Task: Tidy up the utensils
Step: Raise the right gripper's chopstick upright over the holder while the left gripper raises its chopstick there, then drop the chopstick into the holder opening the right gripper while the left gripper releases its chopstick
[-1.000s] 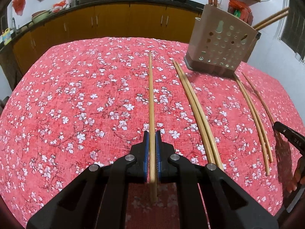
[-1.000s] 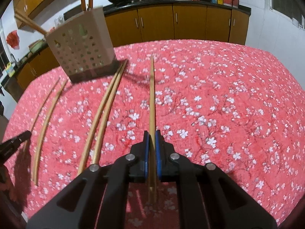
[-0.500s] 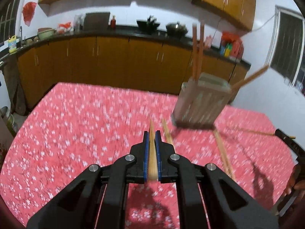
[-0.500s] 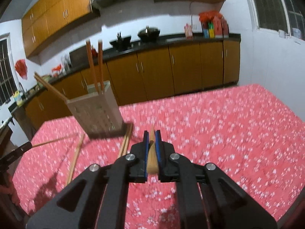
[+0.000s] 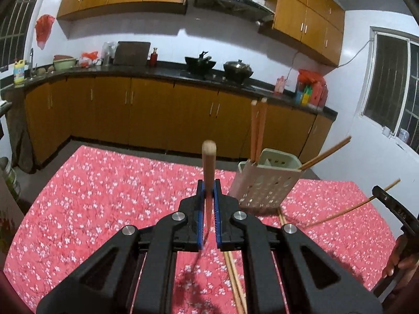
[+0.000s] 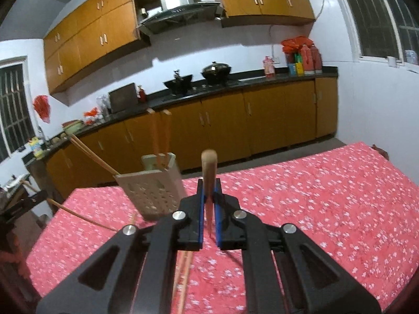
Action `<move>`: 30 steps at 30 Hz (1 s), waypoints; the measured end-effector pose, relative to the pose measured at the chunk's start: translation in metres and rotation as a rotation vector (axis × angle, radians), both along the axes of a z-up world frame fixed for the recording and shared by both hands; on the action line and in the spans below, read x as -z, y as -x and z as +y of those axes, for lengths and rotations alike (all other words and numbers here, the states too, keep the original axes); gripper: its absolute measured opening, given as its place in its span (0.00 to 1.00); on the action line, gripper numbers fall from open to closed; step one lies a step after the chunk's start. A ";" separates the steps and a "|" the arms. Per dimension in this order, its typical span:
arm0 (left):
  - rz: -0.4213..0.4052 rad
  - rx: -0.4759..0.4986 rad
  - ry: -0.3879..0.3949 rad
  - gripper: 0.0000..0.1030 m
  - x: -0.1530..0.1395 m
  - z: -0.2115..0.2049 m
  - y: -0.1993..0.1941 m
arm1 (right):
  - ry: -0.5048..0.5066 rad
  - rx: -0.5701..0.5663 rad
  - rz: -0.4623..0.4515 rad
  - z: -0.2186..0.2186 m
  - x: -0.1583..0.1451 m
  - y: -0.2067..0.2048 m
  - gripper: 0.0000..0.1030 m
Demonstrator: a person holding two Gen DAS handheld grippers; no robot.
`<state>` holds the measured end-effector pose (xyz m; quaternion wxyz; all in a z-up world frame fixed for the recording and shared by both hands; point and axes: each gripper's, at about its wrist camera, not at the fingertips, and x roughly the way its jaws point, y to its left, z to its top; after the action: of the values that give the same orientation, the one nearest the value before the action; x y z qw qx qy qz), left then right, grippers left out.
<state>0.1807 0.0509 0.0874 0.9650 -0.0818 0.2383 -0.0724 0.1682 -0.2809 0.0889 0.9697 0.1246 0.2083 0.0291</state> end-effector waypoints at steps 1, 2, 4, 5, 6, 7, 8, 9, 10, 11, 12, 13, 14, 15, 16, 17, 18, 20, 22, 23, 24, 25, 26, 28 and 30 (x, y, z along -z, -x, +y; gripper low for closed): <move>-0.007 0.004 0.003 0.07 -0.004 -0.001 0.000 | -0.016 -0.019 -0.009 0.001 -0.006 0.000 0.07; -0.018 0.011 0.007 0.07 -0.008 -0.001 0.000 | -0.034 -0.041 -0.022 0.003 -0.013 0.000 0.07; -0.047 0.025 0.011 0.07 -0.020 -0.004 0.001 | -0.056 -0.072 -0.056 0.008 -0.029 0.002 0.07; -0.062 0.031 0.011 0.07 -0.026 -0.007 0.001 | -0.065 -0.086 -0.075 0.010 -0.037 0.002 0.07; -0.084 0.039 0.013 0.07 -0.034 -0.011 0.001 | -0.079 -0.105 -0.104 0.013 -0.048 0.003 0.07; -0.096 0.044 0.016 0.07 -0.039 -0.014 0.001 | -0.086 -0.116 -0.124 0.015 -0.056 0.002 0.07; -0.110 0.049 0.020 0.07 -0.045 -0.018 0.000 | -0.091 -0.126 -0.150 0.018 -0.065 0.002 0.07; -0.123 0.055 0.025 0.07 -0.050 -0.021 -0.001 | -0.092 -0.130 -0.171 0.021 -0.072 0.001 0.07; -0.143 0.060 0.035 0.07 -0.059 -0.026 -0.003 | -0.091 -0.131 -0.191 0.023 -0.079 0.000 0.07; -0.154 0.061 0.040 0.07 -0.064 -0.029 -0.005 | -0.087 -0.129 -0.210 0.026 -0.086 -0.002 0.07; -0.168 0.063 0.045 0.07 -0.069 -0.032 -0.007 | -0.076 -0.121 -0.235 0.030 -0.094 -0.005 0.07; -0.194 0.062 0.047 0.07 -0.078 -0.037 -0.010 | -0.068 -0.115 -0.247 0.032 -0.098 -0.008 0.07; -0.212 0.057 0.046 0.07 -0.083 -0.040 -0.013 | -0.058 -0.108 -0.259 0.034 -0.101 -0.011 0.07; -0.237 0.052 0.048 0.07 -0.091 -0.045 -0.017 | -0.048 -0.099 -0.267 0.035 -0.105 -0.016 0.07; -0.254 0.048 0.054 0.07 -0.096 -0.049 -0.020 | -0.040 -0.095 -0.269 0.037 -0.107 -0.020 0.07; -0.268 0.044 0.056 0.07 -0.100 -0.051 -0.023 | -0.029 -0.089 -0.270 0.038 -0.108 -0.026 0.07; -0.286 0.037 0.057 0.07 -0.104 -0.055 -0.027 | -0.012 -0.078 -0.269 0.040 -0.109 -0.033 0.07; -0.322 0.014 0.052 0.07 -0.109 -0.063 -0.036 | 0.006 -0.067 -0.249 0.041 -0.106 -0.048 0.07; -0.339 -0.005 0.043 0.07 -0.109 -0.069 -0.044 | 0.005 -0.066 -0.224 0.041 -0.100 -0.061 0.07; -0.342 -0.014 0.038 0.07 -0.106 -0.072 -0.048 | 0.003 -0.066 -0.210 0.041 -0.097 -0.068 0.07; -0.340 -0.018 0.036 0.07 -0.104 -0.074 -0.053 | 0.001 -0.067 -0.193 0.041 -0.093 -0.075 0.07; -0.334 -0.024 0.031 0.07 -0.099 -0.076 -0.059 | -0.001 -0.069 -0.180 0.041 -0.089 -0.080 0.07; -0.327 -0.025 0.030 0.07 -0.094 -0.078 -0.063 | -0.003 -0.070 -0.168 0.042 -0.087 -0.085 0.07; -0.313 -0.025 0.035 0.07 -0.083 -0.080 -0.069 | -0.004 -0.074 -0.153 0.043 -0.081 -0.091 0.07; -0.302 -0.022 0.042 0.07 -0.074 -0.082 -0.075 | -0.002 -0.078 -0.138 0.046 -0.076 -0.098 0.07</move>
<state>0.2557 -0.0312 0.1618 0.9887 -0.0928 0.0878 -0.0780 0.2659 -0.2350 0.1648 0.9797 0.1149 0.1458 0.0757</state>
